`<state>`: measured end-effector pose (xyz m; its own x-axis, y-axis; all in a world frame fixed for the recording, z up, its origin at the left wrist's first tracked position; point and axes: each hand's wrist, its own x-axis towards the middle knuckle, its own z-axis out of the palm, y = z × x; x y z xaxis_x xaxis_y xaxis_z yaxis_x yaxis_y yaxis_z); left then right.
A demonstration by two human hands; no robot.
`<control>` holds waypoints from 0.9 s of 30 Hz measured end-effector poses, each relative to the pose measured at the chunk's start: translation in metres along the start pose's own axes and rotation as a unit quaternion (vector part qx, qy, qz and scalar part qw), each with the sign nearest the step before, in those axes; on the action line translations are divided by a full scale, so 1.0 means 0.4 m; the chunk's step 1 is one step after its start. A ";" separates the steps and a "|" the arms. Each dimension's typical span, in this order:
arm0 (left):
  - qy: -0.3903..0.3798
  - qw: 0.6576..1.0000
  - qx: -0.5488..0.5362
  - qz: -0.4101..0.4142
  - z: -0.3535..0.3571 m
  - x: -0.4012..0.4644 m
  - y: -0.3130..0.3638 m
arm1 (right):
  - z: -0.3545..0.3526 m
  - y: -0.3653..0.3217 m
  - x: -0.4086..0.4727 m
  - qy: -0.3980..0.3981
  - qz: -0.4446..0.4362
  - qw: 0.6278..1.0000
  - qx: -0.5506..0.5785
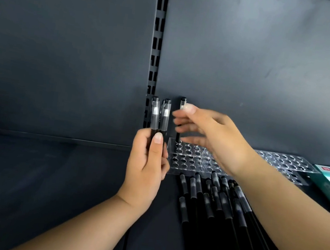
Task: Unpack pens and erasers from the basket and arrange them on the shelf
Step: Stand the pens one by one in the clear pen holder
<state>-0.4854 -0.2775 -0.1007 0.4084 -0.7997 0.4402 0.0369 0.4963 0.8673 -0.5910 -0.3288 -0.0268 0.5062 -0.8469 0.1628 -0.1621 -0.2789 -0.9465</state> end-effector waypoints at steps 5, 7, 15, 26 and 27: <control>-0.045 0.999 0.018 -0.007 -0.005 -0.004 -0.013 | 0.020 0.032 -0.016 -0.007 -0.030 0.999 -0.033; -0.039 0.998 0.041 0.014 -0.007 -0.002 -0.025 | 0.017 0.038 -0.014 0.014 -0.026 0.999 -0.030; -0.008 0.989 0.148 -0.012 -0.021 0.016 -0.059 | -0.070 0.011 0.016 0.264 -0.137 0.953 -0.053; -0.015 0.983 0.177 -0.050 -0.018 0.021 -0.058 | -0.044 0.063 0.058 0.239 -0.126 0.947 -0.173; -0.015 0.982 0.180 -0.051 -0.018 0.022 -0.058 | -0.045 0.061 0.060 0.230 -0.126 0.948 -0.179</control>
<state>-0.4762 -0.2935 -0.1186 0.3927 -0.8507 0.3495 -0.2507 0.2667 0.9306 -0.5982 -0.3641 -0.0410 0.1569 -0.8175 0.5541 -0.4036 -0.5651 -0.7195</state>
